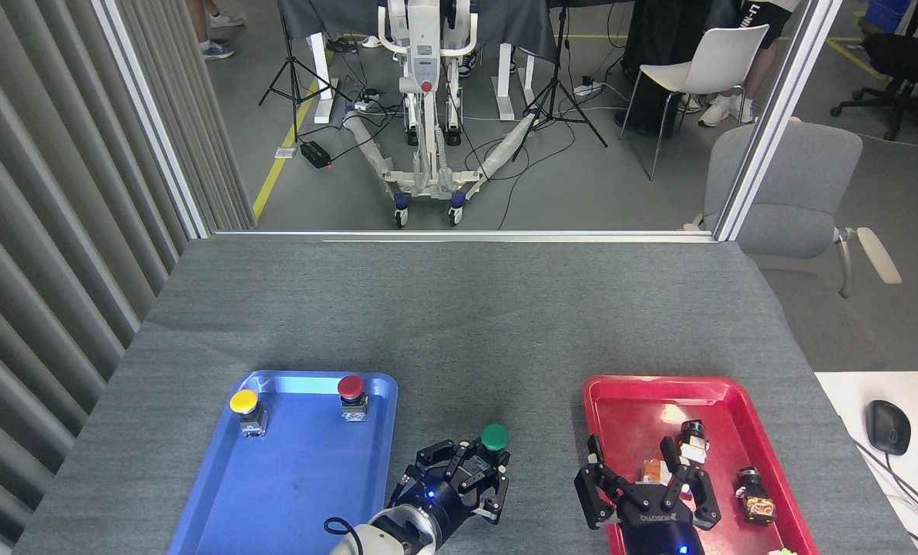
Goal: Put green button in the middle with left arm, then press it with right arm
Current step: 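Carry the green button with the left gripper to the table middle, then open the left gripper and withdraw it back over the blue tray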
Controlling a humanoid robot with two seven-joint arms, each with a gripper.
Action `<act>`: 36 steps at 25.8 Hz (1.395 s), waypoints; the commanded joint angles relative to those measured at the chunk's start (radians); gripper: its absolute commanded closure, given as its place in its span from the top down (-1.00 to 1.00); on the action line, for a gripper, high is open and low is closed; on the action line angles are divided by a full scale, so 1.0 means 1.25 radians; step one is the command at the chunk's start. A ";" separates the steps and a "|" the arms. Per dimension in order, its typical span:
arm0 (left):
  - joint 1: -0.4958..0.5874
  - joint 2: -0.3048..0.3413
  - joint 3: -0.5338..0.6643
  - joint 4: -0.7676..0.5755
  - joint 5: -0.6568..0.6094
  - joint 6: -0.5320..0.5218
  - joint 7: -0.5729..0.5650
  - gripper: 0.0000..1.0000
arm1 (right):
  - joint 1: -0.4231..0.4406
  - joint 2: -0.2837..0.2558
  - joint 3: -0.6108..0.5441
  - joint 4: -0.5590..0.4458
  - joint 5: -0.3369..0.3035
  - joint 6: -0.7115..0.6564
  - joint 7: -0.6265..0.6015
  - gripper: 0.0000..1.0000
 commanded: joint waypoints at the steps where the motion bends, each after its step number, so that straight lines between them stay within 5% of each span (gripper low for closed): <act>1: -0.003 0.000 0.000 0.012 -0.001 0.004 0.000 -1.00 | -0.004 0.002 0.000 0.001 -0.002 0.000 0.003 0.99; 2: -0.004 0.000 0.000 0.012 0.004 0.011 0.002 -0.95 | -0.002 0.003 0.001 0.001 -0.002 0.000 0.003 0.99; 3: -0.004 0.000 0.000 0.011 0.009 0.018 0.003 -0.56 | -0.002 0.003 0.001 0.001 -0.002 -0.001 0.004 0.99; 5: -0.003 0.000 0.000 0.012 0.012 0.017 0.011 0.74 | -0.002 0.004 0.003 0.000 -0.002 -0.004 0.004 0.98; 6: -0.003 0.000 -0.001 0.012 0.012 0.014 0.019 0.97 | -0.002 0.004 0.003 0.001 -0.002 -0.004 0.004 0.98; 12: 0.004 0.001 -0.002 -0.030 0.008 0.005 0.020 0.98 | -0.005 0.007 0.004 0.004 -0.001 -0.001 0.005 0.97; 16: 0.100 0.014 0.005 -0.231 -0.002 0.026 0.009 0.98 | -0.006 0.006 0.005 0.012 -0.002 -0.001 0.014 0.92; 18: 0.167 0.062 0.015 -0.368 -0.001 0.072 0.005 0.98 | -0.005 0.006 0.006 0.015 -0.002 -0.002 0.014 0.85; 23: 0.305 0.224 0.047 -0.636 0.004 0.238 0.003 0.98 | -0.007 0.006 0.009 0.015 -0.002 -0.006 0.014 0.34; 30: 0.402 0.245 0.256 -0.648 0.014 0.140 -0.012 0.98 | -0.012 -0.002 0.066 0.016 -0.001 -0.007 0.017 -0.87; 36: 0.402 0.262 0.299 -0.679 0.134 0.128 -0.014 0.98 | -0.077 0.007 0.100 0.063 0.001 -0.016 0.049 -1.00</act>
